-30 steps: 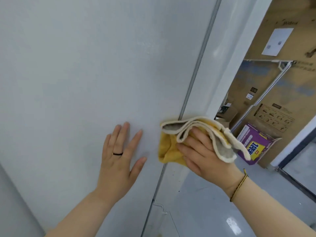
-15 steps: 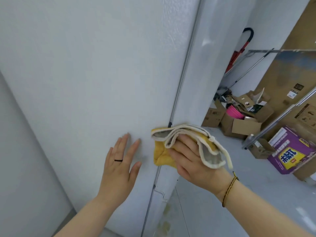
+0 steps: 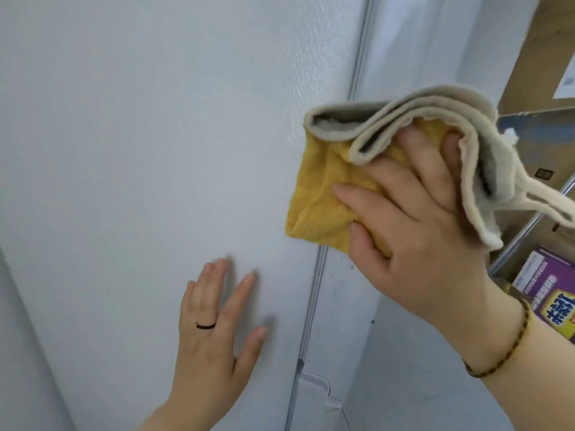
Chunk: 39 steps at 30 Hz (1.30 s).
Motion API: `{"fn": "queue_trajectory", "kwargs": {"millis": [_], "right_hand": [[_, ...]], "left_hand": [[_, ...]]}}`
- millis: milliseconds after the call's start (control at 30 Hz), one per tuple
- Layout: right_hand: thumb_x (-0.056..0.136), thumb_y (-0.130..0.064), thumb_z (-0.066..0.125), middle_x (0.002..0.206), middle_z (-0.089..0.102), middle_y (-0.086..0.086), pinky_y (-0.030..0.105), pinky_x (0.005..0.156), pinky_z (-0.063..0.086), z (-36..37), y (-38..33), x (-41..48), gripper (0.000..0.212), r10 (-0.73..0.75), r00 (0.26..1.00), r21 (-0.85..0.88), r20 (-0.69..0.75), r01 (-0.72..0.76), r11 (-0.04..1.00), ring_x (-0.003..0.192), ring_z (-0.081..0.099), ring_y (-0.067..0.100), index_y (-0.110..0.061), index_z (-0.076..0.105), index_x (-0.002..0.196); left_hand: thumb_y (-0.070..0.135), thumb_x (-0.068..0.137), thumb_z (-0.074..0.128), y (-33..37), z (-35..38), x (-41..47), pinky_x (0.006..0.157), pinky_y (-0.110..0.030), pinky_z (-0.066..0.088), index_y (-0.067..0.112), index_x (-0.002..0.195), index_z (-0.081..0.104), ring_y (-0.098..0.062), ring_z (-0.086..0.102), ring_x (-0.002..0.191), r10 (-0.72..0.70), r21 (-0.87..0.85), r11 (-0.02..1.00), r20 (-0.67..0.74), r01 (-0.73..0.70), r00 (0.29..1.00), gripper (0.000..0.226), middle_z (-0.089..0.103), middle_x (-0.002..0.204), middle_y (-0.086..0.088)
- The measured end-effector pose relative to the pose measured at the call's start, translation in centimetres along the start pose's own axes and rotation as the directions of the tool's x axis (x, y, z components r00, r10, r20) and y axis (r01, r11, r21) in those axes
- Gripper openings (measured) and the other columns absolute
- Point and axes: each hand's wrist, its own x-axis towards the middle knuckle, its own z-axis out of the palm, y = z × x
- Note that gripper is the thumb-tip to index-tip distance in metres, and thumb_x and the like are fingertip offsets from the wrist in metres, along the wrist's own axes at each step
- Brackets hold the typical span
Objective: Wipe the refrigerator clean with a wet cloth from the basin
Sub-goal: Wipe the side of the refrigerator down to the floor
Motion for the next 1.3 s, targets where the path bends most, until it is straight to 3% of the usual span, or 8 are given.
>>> {"fn": "queue_trajectory", "kwargs": {"millis": [300,433,633,767,900,1033,1167,1300], "right_hand": [[0.083,-0.022,0.047,0.116,0.061,0.017,0.022,0.113,-0.008,0.7,-0.5,-2.5,0.033,-0.024,0.999,-0.072,-0.023,0.022,0.997,0.129,0.028,0.037,-0.006,0.067,0.105],[0.080,-0.025,0.047,0.118,0.061,0.014,0.035,0.114,0.001,1.0,-4.0,-6.9,0.034,-0.046,0.997,-0.050,0.069,0.049,0.998,0.130,0.025,0.034,-0.009,0.067,0.102],[0.094,-0.039,0.027,0.133,0.045,0.006,0.046,0.113,0.009,0.0,-3.4,-10.4,0.037,-0.395,0.843,-0.082,0.365,0.451,0.889,0.132,0.027,0.032,-0.021,0.048,0.118],[0.090,-0.038,0.038,0.127,0.057,0.017,0.039,0.112,0.003,-0.1,-1.3,-5.2,0.040,-0.205,0.964,-0.232,0.172,0.242,0.942,0.127,0.027,0.033,-0.014,0.056,0.117],[0.080,-0.024,0.050,0.104,0.064,0.018,0.047,0.108,0.021,2.0,-4.0,-5.7,0.029,0.054,0.993,-0.207,-0.107,-0.075,0.975,0.121,0.033,0.031,-0.005,0.067,0.093],[0.076,-0.024,0.052,0.097,0.067,0.015,0.043,0.109,0.022,1.4,-6.3,-10.0,0.024,-0.162,0.983,-0.154,0.085,0.174,0.973,0.117,0.041,0.032,-0.004,0.067,0.079],[0.088,-0.033,0.040,0.087,0.064,0.011,0.044,0.098,0.035,0.0,-3.8,-8.4,0.028,-0.451,0.828,-0.066,0.332,0.497,0.865,0.105,0.046,0.031,-0.011,0.056,0.086],[0.084,-0.032,0.046,0.093,0.064,0.017,0.042,0.107,0.020,-0.6,0.2,-2.5,0.027,-0.308,0.940,-0.226,0.149,0.335,0.915,0.110,0.042,0.030,-0.009,0.057,0.093]], "left_hand": [[0.055,0.093,0.017,-4.3,3.7,-1.9,0.113,-0.022,-0.007,0.033,0.136,0.019,0.001,-0.007,0.139,0.116,0.096,0.990,-0.107,-0.106,0.987,0.048,-0.012,0.150,0.026],[0.054,0.094,0.016,-5.0,4.0,-2.5,0.114,-0.022,-0.007,0.031,0.137,0.017,0.001,-0.008,0.139,0.161,0.126,0.981,-0.115,-0.146,0.980,0.049,-0.012,0.150,0.025],[0.052,0.094,0.020,-5.9,3.2,-2.4,0.113,-0.028,-0.001,0.020,0.132,0.033,-0.009,0.003,0.142,0.164,0.167,0.976,-0.136,-0.141,0.977,0.050,0.025,0.143,-0.007],[0.056,0.093,0.018,-6.5,3.8,-2.7,0.113,-0.029,-0.006,0.025,0.135,0.025,-0.016,0.002,0.140,0.096,0.159,0.985,-0.193,-0.066,0.976,0.053,0.009,0.152,-0.002],[0.055,0.093,0.017,-7.1,4.4,-2.9,0.114,-0.031,-0.005,0.034,0.141,0.015,-0.005,-0.006,0.141,0.159,0.171,0.978,-0.227,-0.121,0.961,0.052,-0.010,0.152,0.018],[0.055,0.093,0.018,-7.7,4.3,-2.9,0.115,-0.031,-0.004,0.036,0.144,0.003,-0.006,-0.004,0.141,0.209,0.196,0.967,-0.241,-0.163,0.948,0.056,-0.008,0.153,0.016],[0.055,0.093,0.019,-7.8,4.4,-2.8,0.115,-0.033,-0.002,0.036,0.144,0.004,-0.007,-0.003,0.142,0.218,0.208,0.964,-0.245,-0.168,0.945,0.056,-0.007,0.153,0.015],[0.055,0.093,0.019,-8.0,4.5,-2.8,0.115,-0.033,0.000,0.035,0.144,0.006,-0.007,-0.001,0.142,0.226,0.208,0.963,-0.260,-0.174,0.939,0.056,-0.005,0.154,0.014]]}}
